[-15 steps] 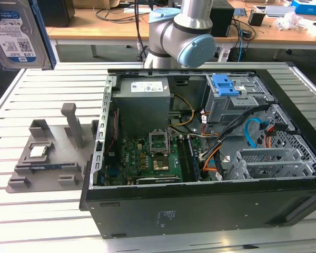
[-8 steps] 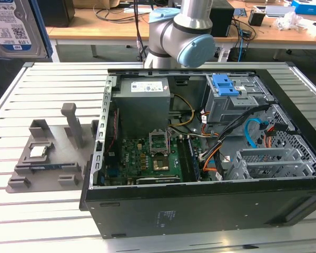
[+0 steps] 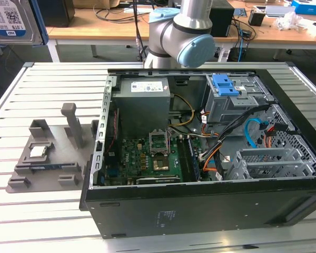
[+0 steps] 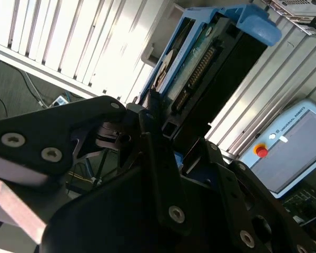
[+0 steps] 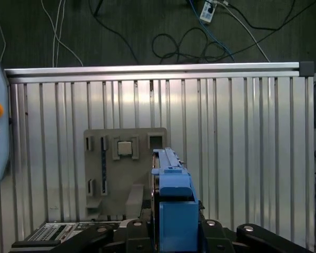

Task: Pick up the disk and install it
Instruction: 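Pick up the disk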

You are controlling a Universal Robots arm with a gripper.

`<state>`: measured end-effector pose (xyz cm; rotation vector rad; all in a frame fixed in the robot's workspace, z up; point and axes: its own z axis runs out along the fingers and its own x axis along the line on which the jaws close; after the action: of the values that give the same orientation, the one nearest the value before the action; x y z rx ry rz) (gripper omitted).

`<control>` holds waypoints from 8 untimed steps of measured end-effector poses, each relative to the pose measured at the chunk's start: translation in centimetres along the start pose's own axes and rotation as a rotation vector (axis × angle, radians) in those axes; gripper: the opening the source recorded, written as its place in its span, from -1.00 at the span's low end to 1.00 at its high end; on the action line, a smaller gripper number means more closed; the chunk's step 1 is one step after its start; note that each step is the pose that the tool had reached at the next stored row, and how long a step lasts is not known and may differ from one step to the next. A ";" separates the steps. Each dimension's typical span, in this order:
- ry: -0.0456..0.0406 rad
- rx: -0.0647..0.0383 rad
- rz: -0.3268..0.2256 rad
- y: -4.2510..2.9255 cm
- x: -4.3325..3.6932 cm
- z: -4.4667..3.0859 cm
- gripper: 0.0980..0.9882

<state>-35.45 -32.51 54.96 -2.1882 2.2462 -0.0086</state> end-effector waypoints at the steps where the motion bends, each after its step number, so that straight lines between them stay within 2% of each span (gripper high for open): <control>1: 0.0000 0.000 0.000 0.00 0.00 0.00 -0.40; 8: -0.0001 0.000 0.000 0.01 0.00 -0.01 -0.40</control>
<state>-35.45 -32.51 54.97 -2.1881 2.2461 -0.0087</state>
